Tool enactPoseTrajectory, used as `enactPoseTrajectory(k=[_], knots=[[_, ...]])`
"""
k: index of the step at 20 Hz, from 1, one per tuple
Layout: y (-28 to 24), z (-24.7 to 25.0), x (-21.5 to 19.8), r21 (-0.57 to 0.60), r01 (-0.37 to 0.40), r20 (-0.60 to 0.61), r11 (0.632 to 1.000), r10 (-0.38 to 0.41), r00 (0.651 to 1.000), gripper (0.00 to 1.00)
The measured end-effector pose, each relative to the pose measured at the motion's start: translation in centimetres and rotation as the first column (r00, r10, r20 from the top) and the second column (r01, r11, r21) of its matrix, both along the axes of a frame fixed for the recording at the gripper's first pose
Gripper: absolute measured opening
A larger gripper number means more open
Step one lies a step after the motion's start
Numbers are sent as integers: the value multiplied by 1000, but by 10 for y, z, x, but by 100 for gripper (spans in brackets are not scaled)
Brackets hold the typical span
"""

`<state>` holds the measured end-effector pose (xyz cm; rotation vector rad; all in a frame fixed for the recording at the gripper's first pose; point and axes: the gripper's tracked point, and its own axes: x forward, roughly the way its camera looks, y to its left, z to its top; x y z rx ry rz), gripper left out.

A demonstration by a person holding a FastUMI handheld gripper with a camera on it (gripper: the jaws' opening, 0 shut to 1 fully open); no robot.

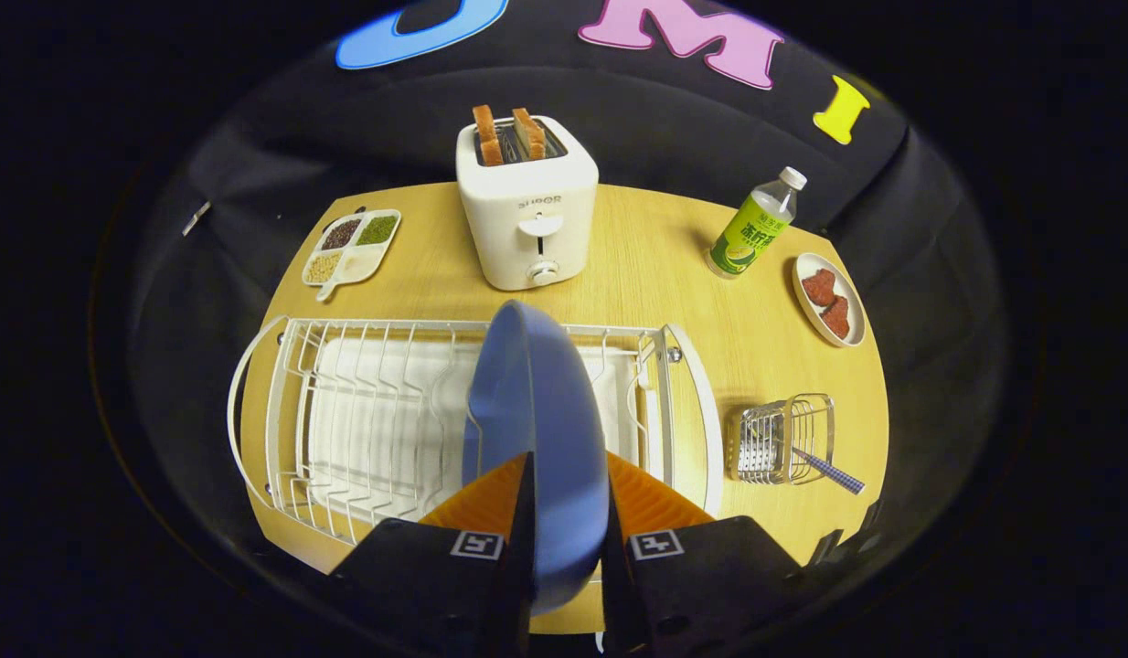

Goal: Take the plate from the dish rack, then take the spoon from the basket and place it into the plate.

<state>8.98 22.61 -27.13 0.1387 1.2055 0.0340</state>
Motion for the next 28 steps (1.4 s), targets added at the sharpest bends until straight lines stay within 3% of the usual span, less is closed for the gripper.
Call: enactPoseTrajectory(k=[6, 9, 13, 17, 28], knots=[[-6, 26, 17, -120, -67, 70, 991, 76, 995, 32], [-13, 36, 20, -117, -63, 101, 991, 75, 992, 32], [-18, 53, 13, 53, -11, 126, 999, 5, 992, 32], [-44, 76, 4, 206, -9, 202, 978, -33, 979, 32], [-161, 78, -91, 431, 18, 180, 902, -106, 978, 32]])
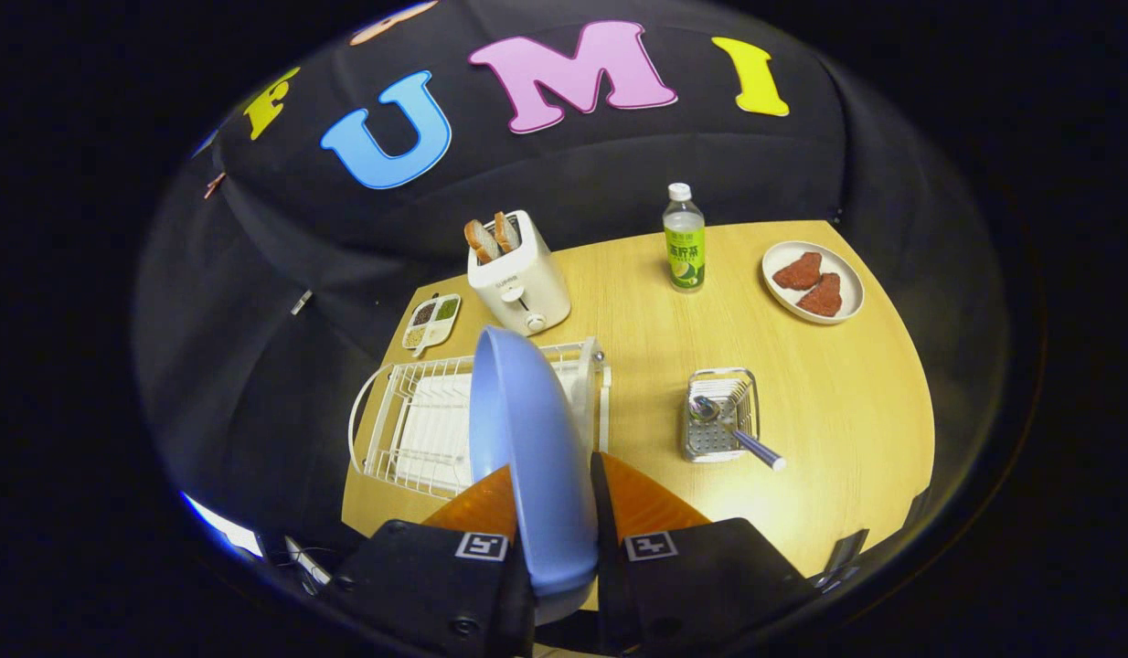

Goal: Take the plate from the dish rack, then take the spoon from the basket and place it into the plate.

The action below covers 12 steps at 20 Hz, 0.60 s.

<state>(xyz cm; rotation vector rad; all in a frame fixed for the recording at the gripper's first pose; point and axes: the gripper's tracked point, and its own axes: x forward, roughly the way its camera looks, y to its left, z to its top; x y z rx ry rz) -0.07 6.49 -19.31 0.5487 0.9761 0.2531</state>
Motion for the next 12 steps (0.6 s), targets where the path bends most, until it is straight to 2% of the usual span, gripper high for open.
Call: enactPoseTrajectory(k=[7, 12], knots=[[-48, -50, -84, 129, -6, -119, 992, 22, 993, 31], [-56, -85, -134, 152, -11, -187, 988, 40, 982, 31]])
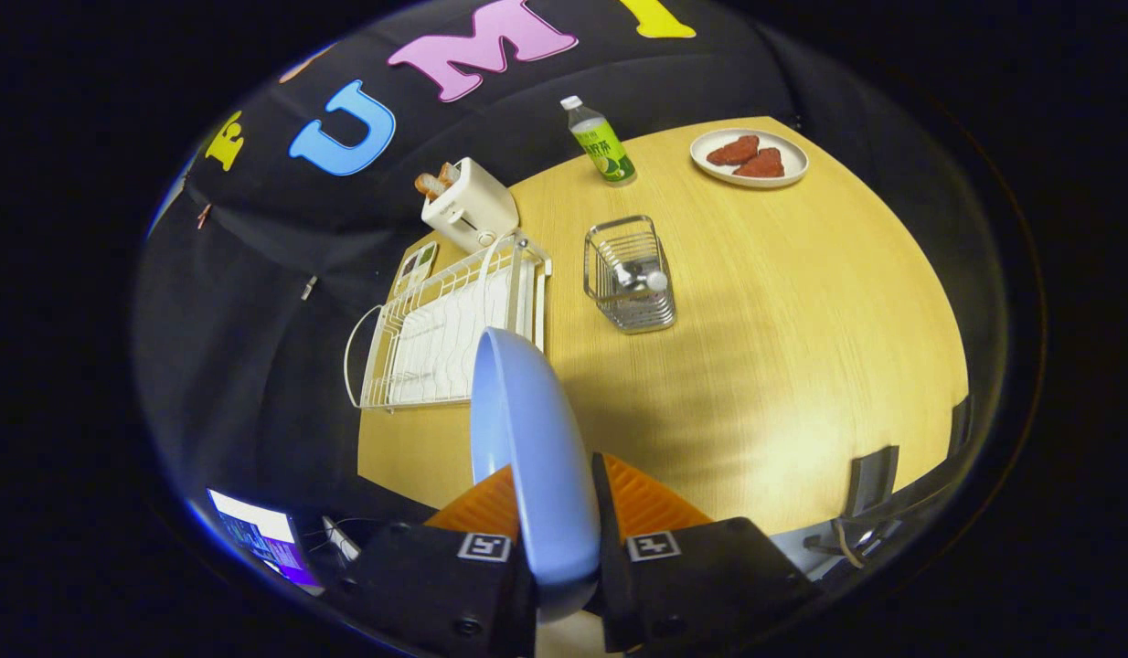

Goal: Take the plate from the dish rack, then take the spoon from the basket and place it into the plate.

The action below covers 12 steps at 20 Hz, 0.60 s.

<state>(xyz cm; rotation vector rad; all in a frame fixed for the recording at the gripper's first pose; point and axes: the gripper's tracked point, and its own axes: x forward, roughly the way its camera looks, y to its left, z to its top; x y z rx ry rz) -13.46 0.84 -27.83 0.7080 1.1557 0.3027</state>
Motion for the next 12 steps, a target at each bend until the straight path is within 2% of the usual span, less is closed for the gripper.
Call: enactPoseTrajectory(k=[4, 12], knots=[[16, -47, -12, 14, -24, -45, 1000, 25, 999, 32], [40, -88, -10, 16, -30, -71, 999, 31, 997, 32]])
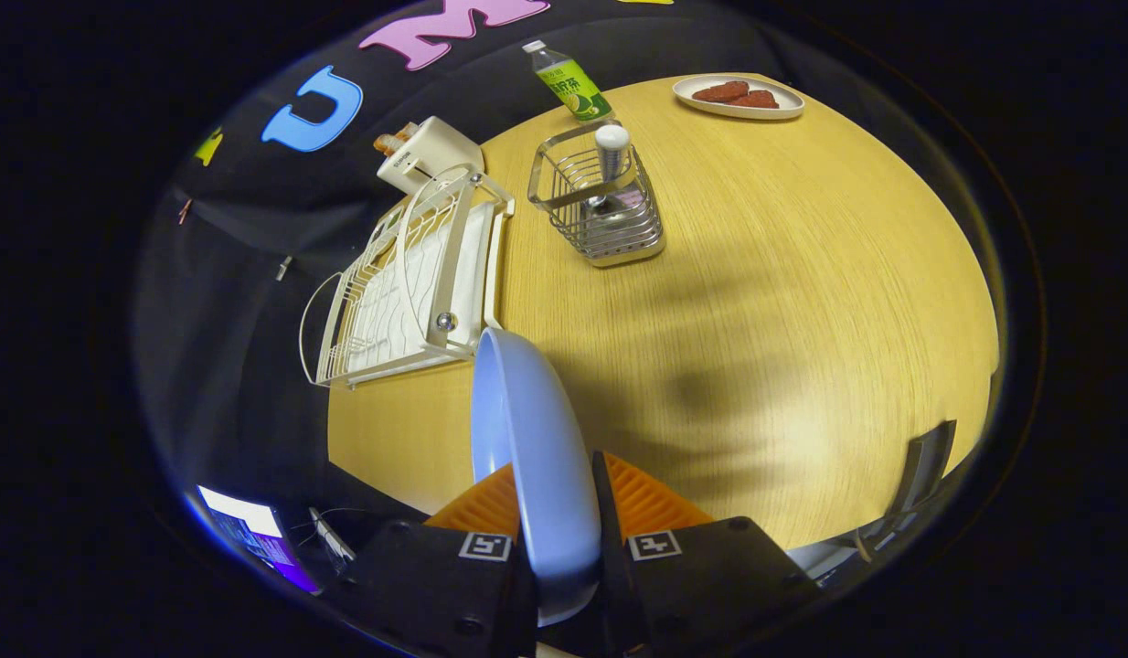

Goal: Take the plate from the dish rack, then take the spoon from the basket and place it into the plate.

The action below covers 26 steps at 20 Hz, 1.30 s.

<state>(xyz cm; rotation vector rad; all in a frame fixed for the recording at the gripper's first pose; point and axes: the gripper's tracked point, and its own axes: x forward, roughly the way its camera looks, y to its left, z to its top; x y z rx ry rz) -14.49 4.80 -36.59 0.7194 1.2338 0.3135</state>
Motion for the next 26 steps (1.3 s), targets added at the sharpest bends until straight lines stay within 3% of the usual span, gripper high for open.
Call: enactPoseTrajectory(k=[3, 7, 14, 18, 22, 26], knots=[[1, -6, 3, 5, 36, -19, 999, -36, 999, 33], [-12, -16, 2, -49, 39, -31, 998, -41, 999, 42], [-17, -2, 14, -39, 60, 5, 997, -60, 998, 42], [-37, 25, 28, -111, 63, 144, 992, -47, 988, 42], [-72, 62, 72, -233, 111, 348, 966, -23, 937, 50], [-93, 71, 113, -343, 115, 417, 932, 41, 908, 52]])
